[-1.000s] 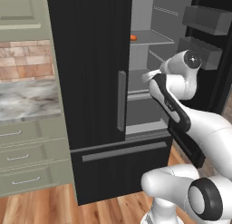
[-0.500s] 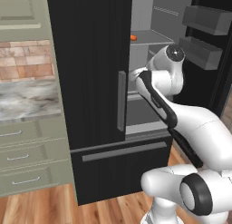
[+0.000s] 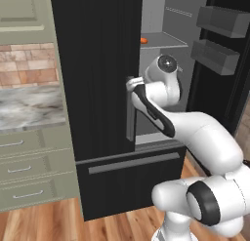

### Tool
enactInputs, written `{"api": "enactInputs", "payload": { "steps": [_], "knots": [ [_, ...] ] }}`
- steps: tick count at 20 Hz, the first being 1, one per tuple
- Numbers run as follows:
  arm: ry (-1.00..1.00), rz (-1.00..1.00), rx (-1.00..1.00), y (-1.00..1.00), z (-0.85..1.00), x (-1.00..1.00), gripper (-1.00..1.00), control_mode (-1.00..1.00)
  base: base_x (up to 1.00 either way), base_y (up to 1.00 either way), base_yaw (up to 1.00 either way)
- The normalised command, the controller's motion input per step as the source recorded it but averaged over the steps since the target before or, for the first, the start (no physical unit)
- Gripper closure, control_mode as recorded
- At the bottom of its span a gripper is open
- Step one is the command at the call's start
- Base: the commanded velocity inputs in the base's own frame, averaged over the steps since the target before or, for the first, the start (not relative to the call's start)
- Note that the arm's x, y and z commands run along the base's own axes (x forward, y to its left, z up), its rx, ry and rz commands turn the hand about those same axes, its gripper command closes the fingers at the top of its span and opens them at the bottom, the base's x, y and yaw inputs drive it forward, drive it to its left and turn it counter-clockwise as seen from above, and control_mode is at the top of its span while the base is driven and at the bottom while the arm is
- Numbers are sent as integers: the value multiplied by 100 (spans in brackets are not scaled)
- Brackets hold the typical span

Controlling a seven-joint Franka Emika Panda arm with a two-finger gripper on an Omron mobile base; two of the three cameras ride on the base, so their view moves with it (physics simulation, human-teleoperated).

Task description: Open the fridge, remove the kiwi, carrot, and steak, and place them on any counter.

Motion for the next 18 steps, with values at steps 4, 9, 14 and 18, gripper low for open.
{"api": "enactInputs", "payload": {
  "steps": [4, 9, 14, 18],
  "knots": [
    [0, -10, 3, 8, -7, 50, -100, -100, 0, 0, 0],
    [0, -4, 5, 0, -5, 43, -100, -100, 0, 0, 0],
    [0, 0, 3, 0, -14, 47, -100, -100, 0, 0, 0],
    [0, 0, 0, 0, -23, 40, -100, -100, 0, 0, 0]
  ]
}}
